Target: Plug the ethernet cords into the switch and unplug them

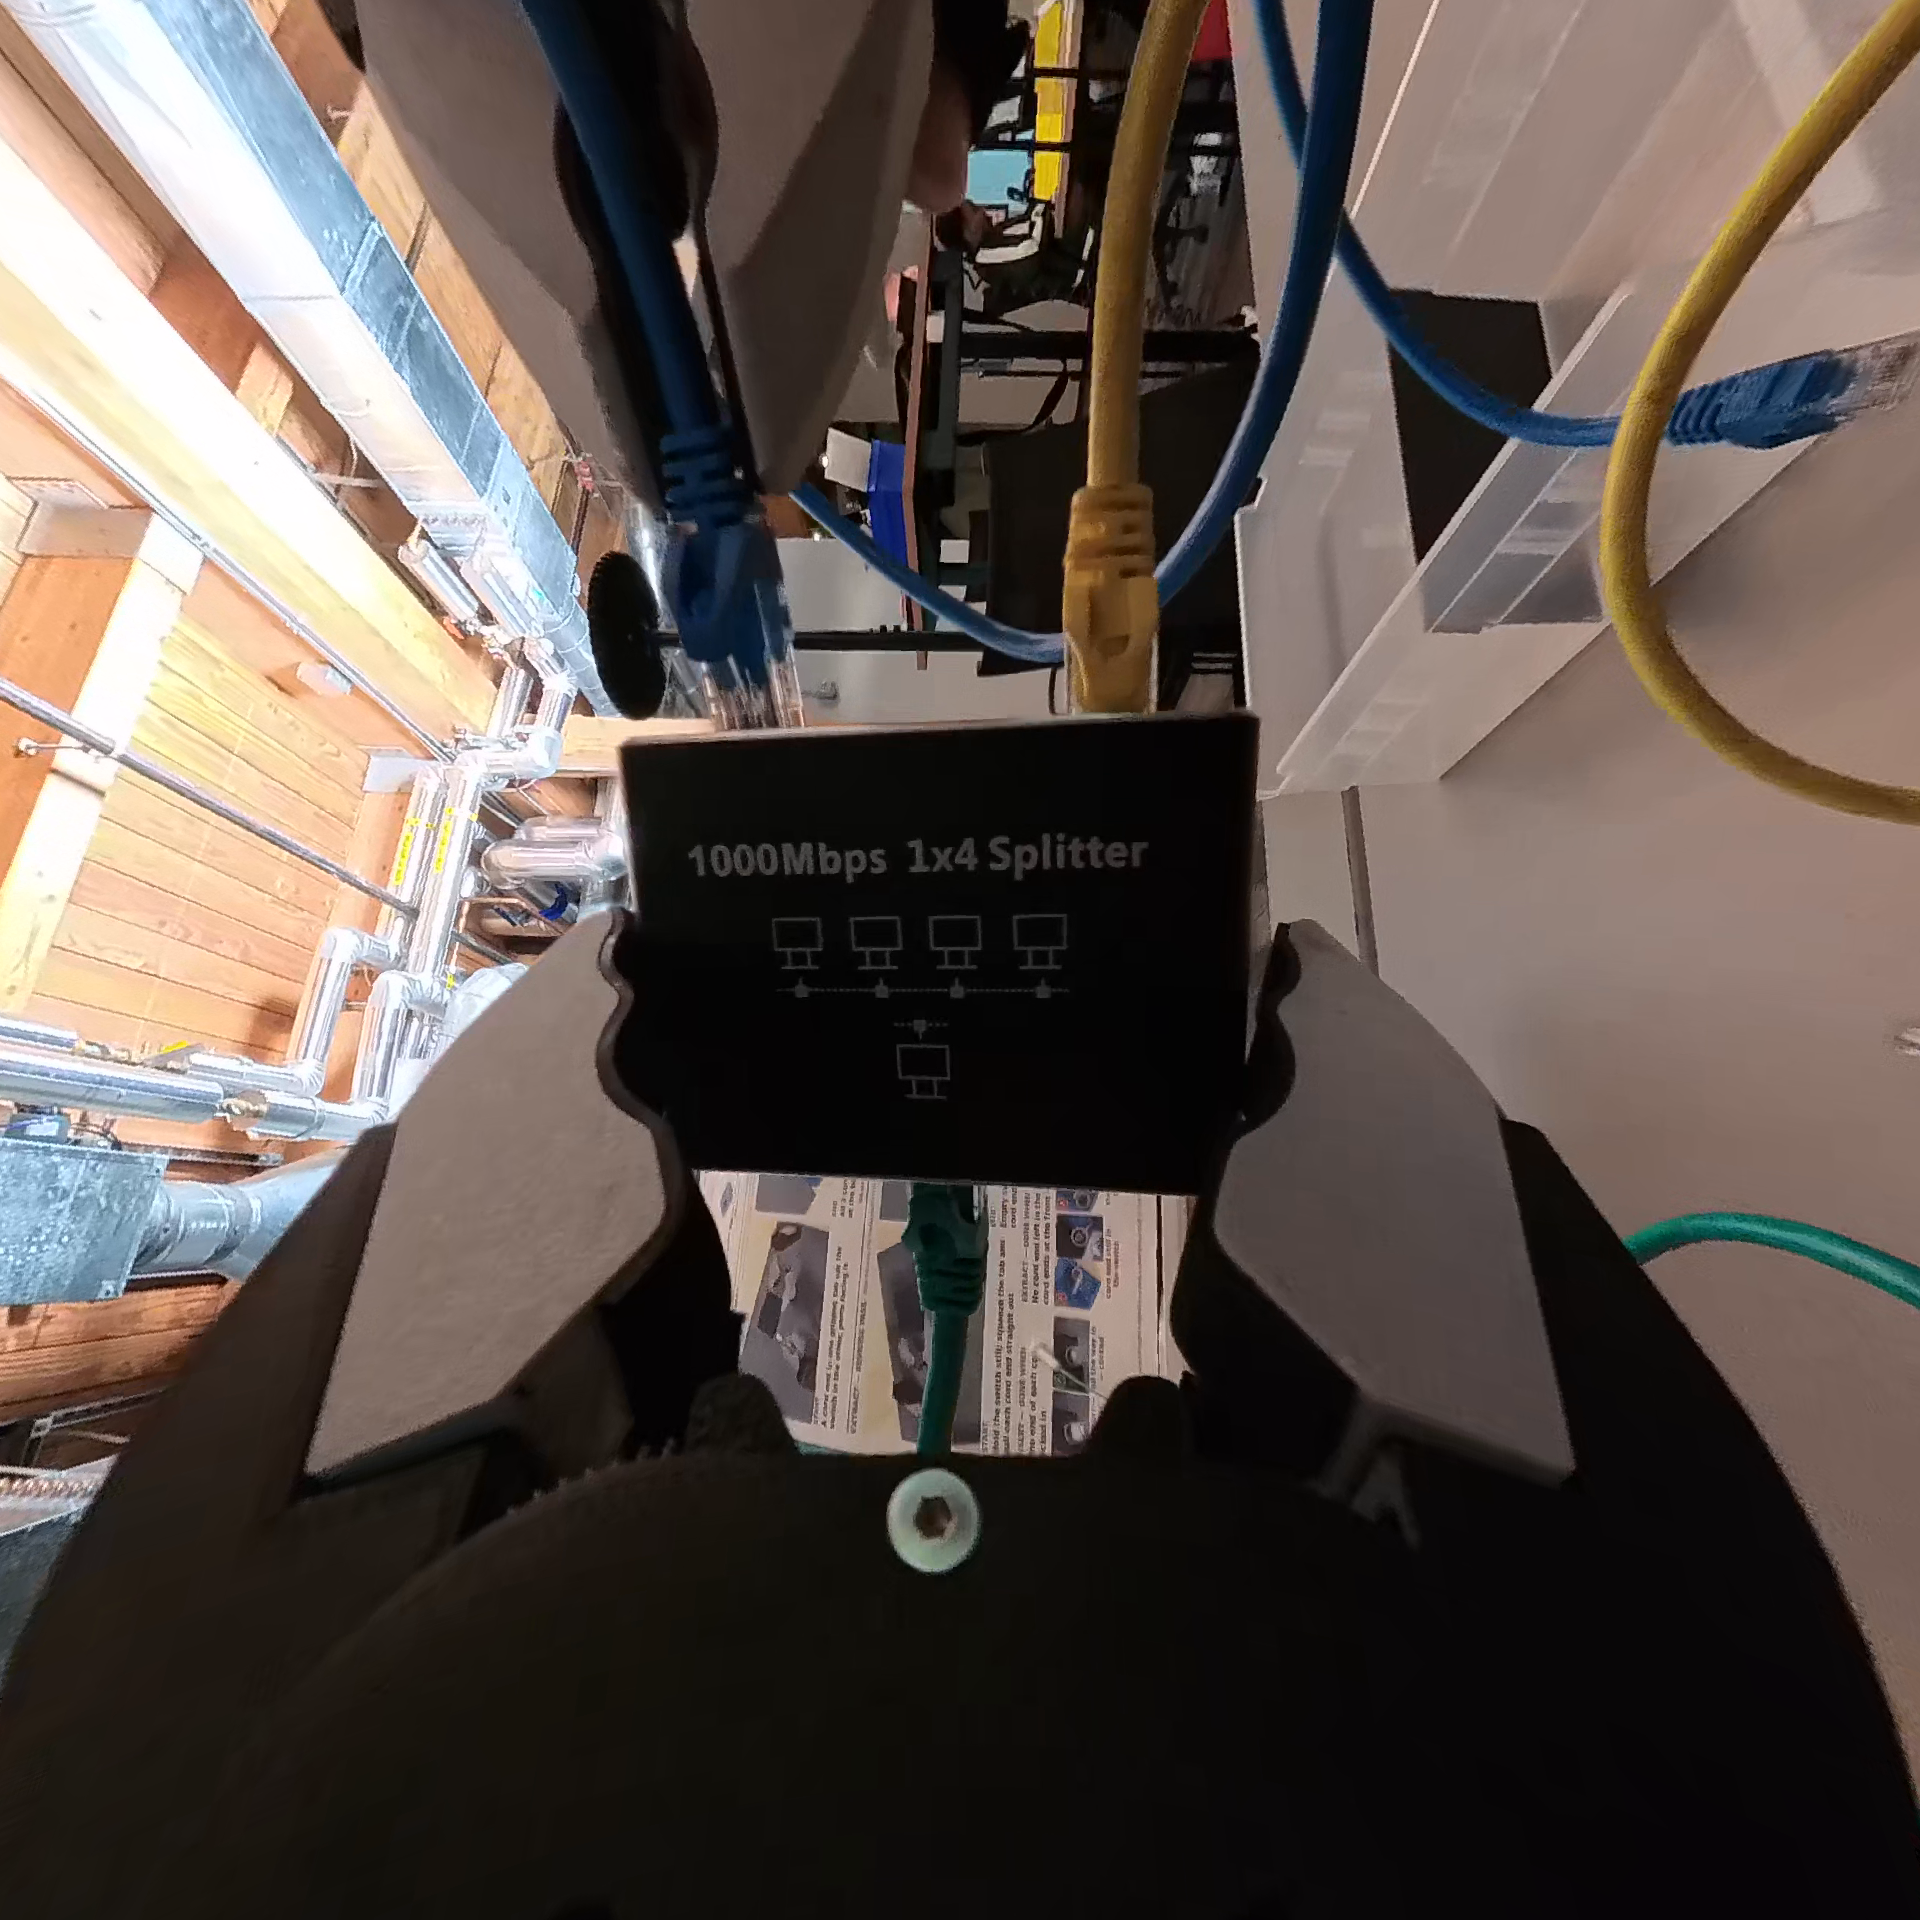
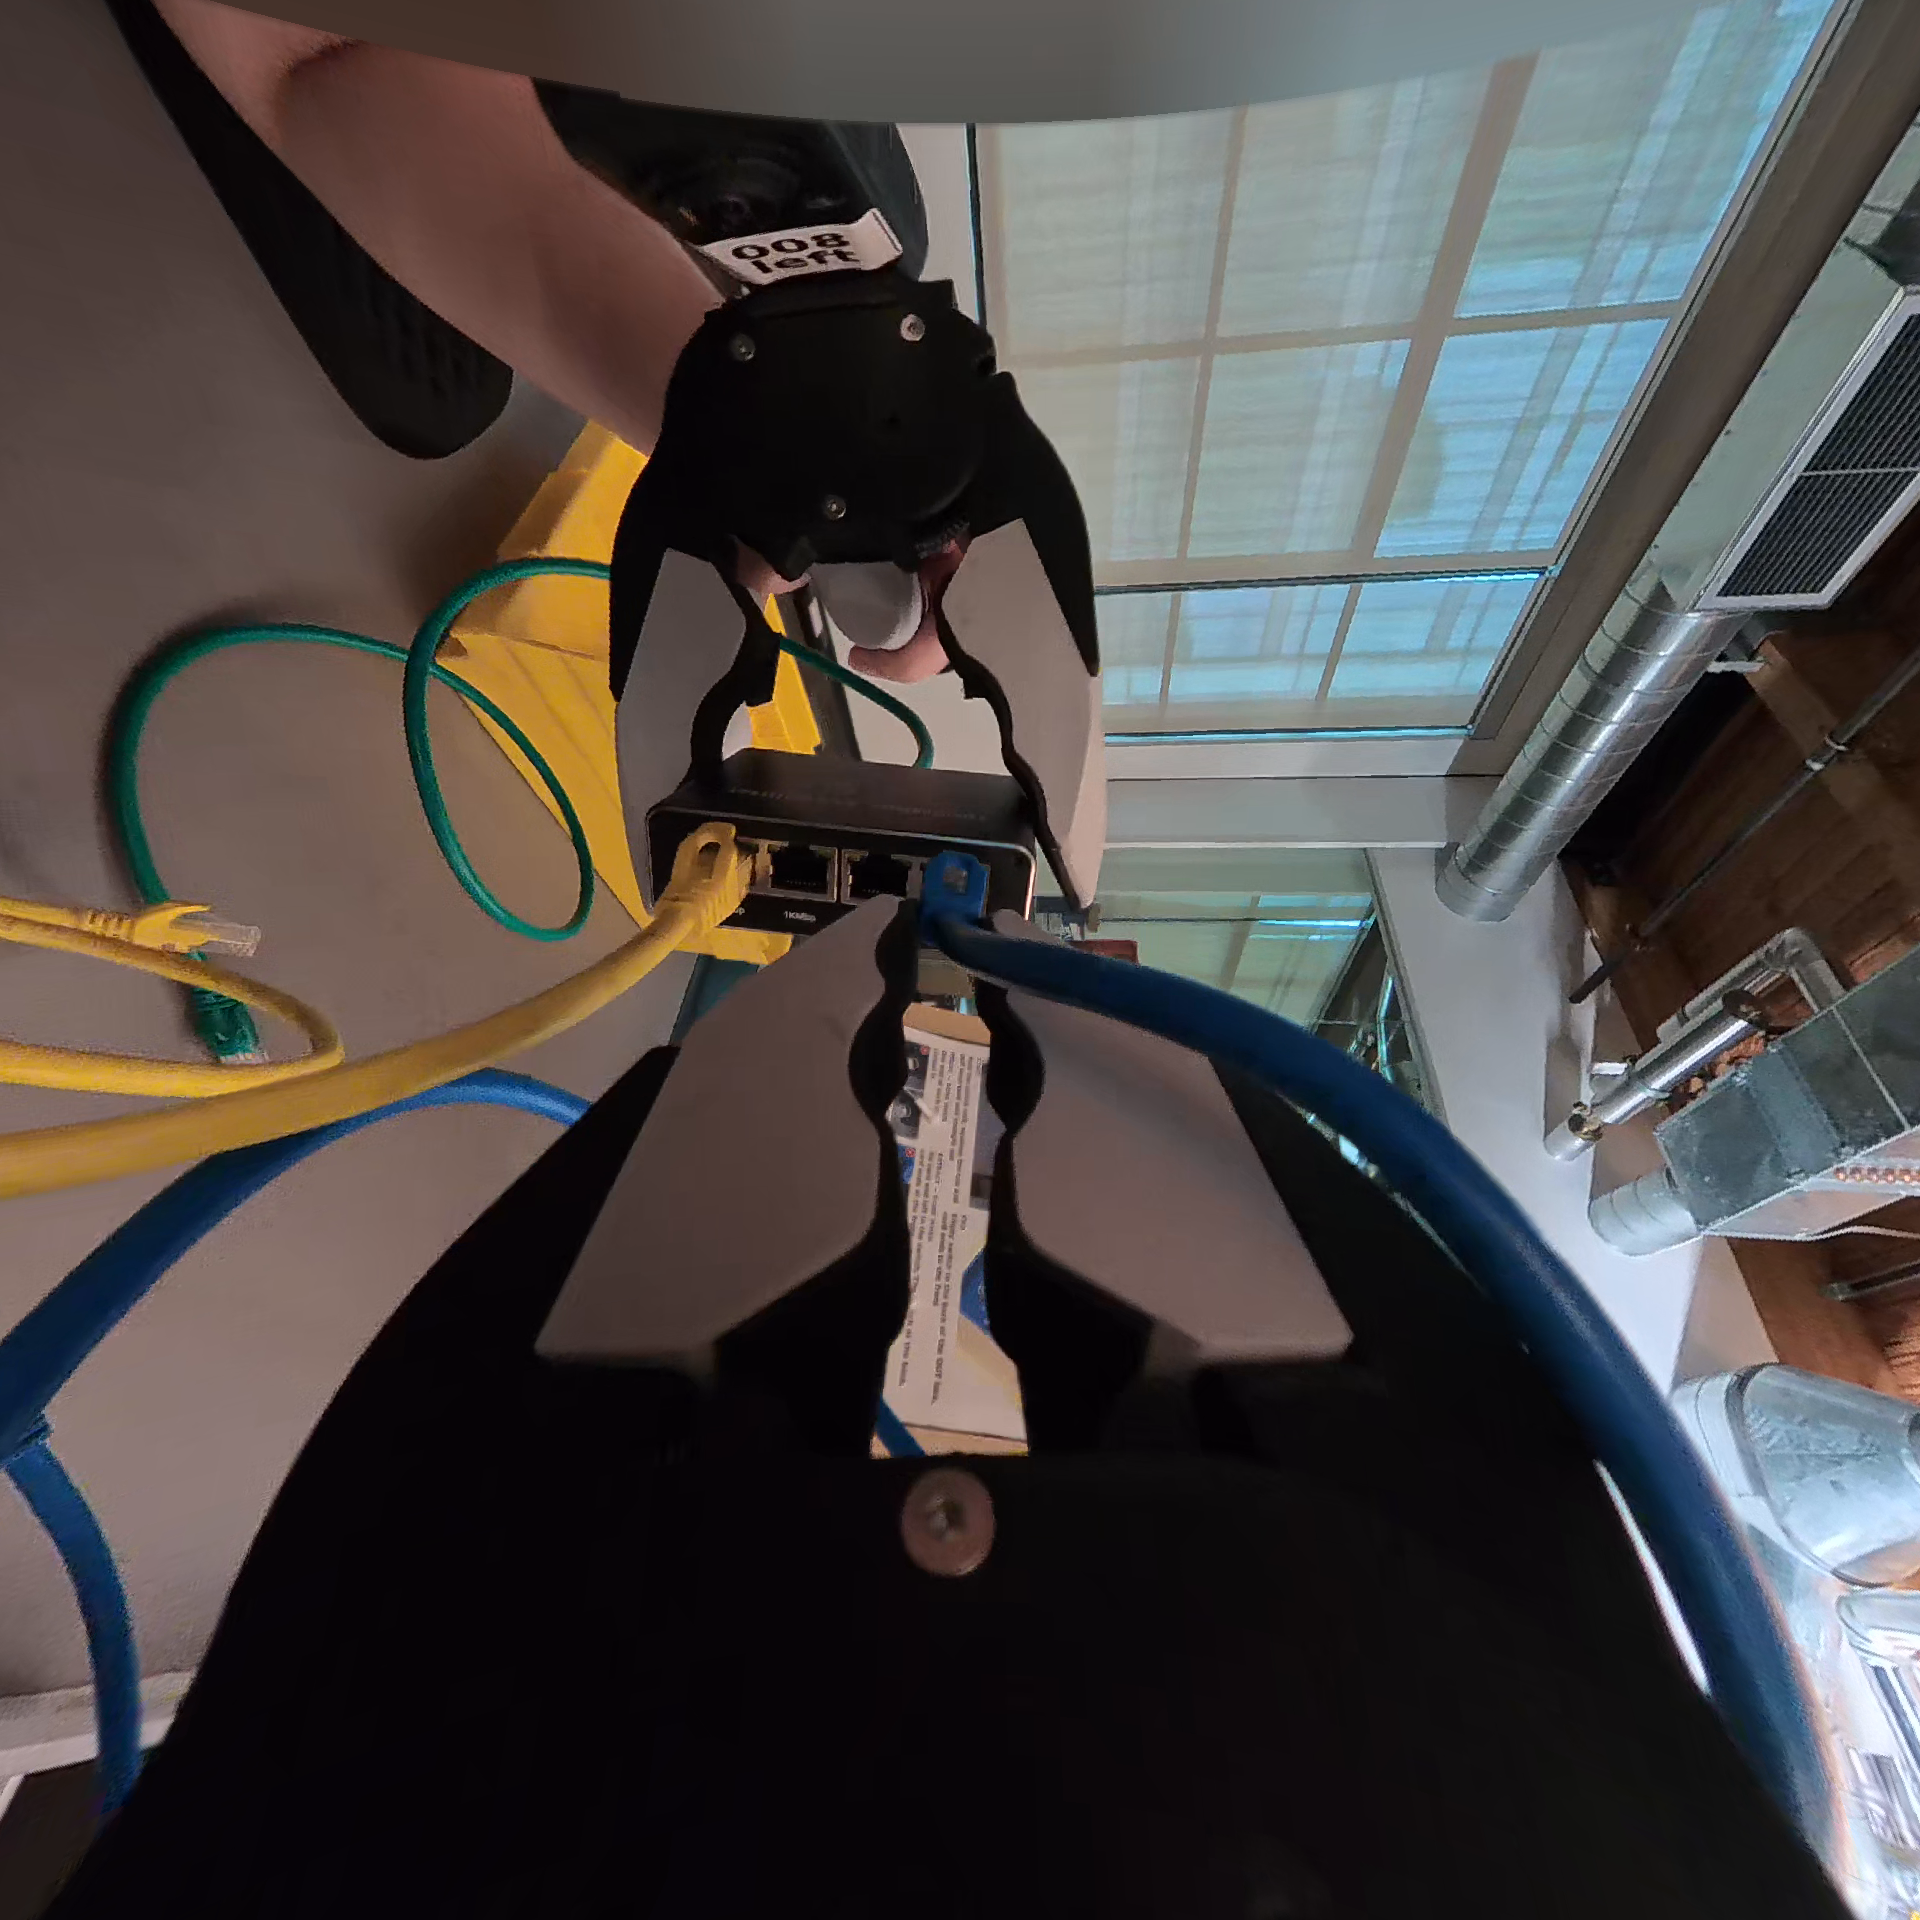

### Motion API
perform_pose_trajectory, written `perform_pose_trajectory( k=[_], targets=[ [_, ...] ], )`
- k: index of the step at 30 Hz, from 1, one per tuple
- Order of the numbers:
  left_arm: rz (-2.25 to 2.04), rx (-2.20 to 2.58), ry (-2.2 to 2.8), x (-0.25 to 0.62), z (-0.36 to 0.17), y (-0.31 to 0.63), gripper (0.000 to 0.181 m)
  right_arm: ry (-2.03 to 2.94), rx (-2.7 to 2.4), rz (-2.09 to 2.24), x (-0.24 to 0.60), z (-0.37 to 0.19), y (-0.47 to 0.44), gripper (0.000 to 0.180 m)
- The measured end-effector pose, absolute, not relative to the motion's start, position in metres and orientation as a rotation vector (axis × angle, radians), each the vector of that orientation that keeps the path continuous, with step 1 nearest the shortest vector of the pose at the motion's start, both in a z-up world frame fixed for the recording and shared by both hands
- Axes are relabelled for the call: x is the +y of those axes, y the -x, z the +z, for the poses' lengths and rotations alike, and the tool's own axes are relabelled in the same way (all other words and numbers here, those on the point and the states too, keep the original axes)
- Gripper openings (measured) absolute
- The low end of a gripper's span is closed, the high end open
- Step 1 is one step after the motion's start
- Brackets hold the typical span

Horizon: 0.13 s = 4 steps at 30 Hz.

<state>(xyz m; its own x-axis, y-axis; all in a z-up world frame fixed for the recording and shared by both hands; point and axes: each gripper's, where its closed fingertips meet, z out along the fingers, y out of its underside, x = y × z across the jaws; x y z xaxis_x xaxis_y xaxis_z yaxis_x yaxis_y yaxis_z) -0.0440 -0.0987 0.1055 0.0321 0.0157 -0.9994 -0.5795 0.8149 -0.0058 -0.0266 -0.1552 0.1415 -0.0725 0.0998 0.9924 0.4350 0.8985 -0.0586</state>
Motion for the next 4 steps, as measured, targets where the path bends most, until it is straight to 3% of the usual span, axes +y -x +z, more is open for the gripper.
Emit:
perform_pose_trajectory(
  k=[1, 4],
  targets=[
    [0.479, 1.482, 0.475, -0.1008, 0.1059, 0.0442, 0.109, 0.407, -1.633, -0.283, -0.1576, 0.1424, 0.0271, 0.011],
    [0.465, 1.472, 0.462, -0.1059, 0.1096, 0.0452, 0.109, 0.376, -1.621, -0.241, -0.1639, 0.1456, 0.0287, 0.01]
  ],
)
